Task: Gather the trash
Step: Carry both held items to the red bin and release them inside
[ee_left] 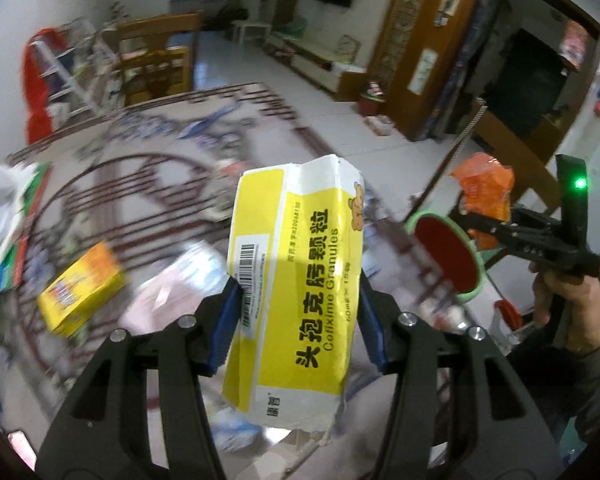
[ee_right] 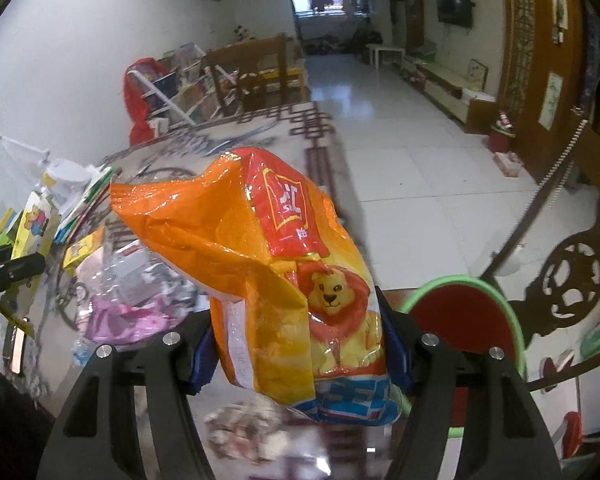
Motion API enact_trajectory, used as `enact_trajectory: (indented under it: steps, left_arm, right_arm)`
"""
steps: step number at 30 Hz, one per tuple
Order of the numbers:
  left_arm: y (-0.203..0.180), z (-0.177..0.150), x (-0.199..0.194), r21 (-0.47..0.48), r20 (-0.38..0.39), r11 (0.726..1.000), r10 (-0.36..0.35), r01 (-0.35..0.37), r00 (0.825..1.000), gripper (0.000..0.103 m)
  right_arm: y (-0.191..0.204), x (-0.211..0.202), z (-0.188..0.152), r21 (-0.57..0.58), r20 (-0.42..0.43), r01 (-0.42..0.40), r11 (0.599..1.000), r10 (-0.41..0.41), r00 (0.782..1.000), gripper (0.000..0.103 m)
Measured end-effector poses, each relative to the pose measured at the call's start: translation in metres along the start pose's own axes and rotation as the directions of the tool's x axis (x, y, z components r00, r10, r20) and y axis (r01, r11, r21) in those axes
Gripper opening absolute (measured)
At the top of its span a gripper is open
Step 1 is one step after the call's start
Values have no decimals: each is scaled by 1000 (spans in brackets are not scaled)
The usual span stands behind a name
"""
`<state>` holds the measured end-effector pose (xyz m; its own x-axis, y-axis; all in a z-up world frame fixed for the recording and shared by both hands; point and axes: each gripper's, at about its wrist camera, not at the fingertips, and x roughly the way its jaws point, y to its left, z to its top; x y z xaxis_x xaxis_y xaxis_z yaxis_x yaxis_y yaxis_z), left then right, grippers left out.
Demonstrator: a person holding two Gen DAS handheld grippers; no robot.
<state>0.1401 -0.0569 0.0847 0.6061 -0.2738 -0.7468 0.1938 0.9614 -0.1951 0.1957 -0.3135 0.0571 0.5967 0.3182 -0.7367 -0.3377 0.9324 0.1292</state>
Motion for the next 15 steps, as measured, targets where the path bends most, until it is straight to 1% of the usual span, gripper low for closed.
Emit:
enact_trajectory:
  steps: [4,7,8,11,13,15]
  left_arm:
    - [-42,21,28,41,1,996,-73,73,997,51]
    - [-75,34,48,65,-5,989,-130,130,991,51]
    - [-89,39,57,74,-10,985,-156,156,988,51]
    - [-120,48,76,101,-20,974,-202,203,979,51]
    - [-141,56,94,106,-37,964,-240,242,970,51]
    - [-158,62,108,112,-47,957,-263,266,964,51]
  right_arm:
    - [-37,-13,3,34,10,45,998,-46,999,64]
    - [-65,-21,5,66,19,80,995,-82,996,64]
    - [-74,-24,5,77,23,92,993,-94,995,64]
    - [-104,-29,4,124,25,113,986,-117,993,64]
    - [-122,-31,0,152,25,125,980,-131,991,64]
    - [-143,-31,-5,191,16,125,974,-130,991,64]
